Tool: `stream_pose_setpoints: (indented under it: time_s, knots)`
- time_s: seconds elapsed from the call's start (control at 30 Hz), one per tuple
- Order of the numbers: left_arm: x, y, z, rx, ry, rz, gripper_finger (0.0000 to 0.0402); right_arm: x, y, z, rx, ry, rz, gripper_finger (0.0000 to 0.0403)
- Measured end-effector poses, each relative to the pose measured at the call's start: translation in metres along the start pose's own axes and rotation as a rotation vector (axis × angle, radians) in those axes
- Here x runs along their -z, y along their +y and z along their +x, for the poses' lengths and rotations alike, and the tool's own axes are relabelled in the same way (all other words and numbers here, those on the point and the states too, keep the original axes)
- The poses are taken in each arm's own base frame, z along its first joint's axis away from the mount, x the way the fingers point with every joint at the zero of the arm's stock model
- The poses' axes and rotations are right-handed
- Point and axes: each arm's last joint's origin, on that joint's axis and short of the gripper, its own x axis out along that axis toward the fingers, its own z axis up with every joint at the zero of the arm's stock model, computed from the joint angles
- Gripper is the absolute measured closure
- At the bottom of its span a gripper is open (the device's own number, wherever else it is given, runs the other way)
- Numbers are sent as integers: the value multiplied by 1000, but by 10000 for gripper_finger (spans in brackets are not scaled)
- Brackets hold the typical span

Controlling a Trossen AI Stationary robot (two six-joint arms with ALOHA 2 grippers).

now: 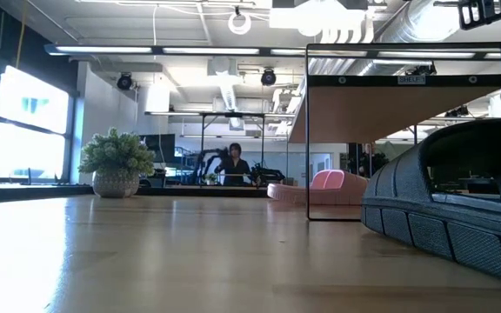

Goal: Pick and place slides into the shelf
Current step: Put the black slipper under the shelf

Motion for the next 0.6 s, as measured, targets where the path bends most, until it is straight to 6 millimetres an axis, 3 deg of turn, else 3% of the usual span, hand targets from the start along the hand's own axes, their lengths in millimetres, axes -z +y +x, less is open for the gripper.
stream_pose_setpoints:
  time_s: [0.13,0.3,0.43,0.6]
  knots:
    - [-2,-17,3,-71,33,-56,401,0,0,0,-2,4,4,389]
    - [5,-60,42,-153,183,-2,401,0,0,0,-4,8,6,389]
    - [27,-87,65,-265,247,14,401,0,0,0,-4,10,8,389]
    - [61,-100,74,-360,131,-213,401,2,1,3,2,22,11,389]
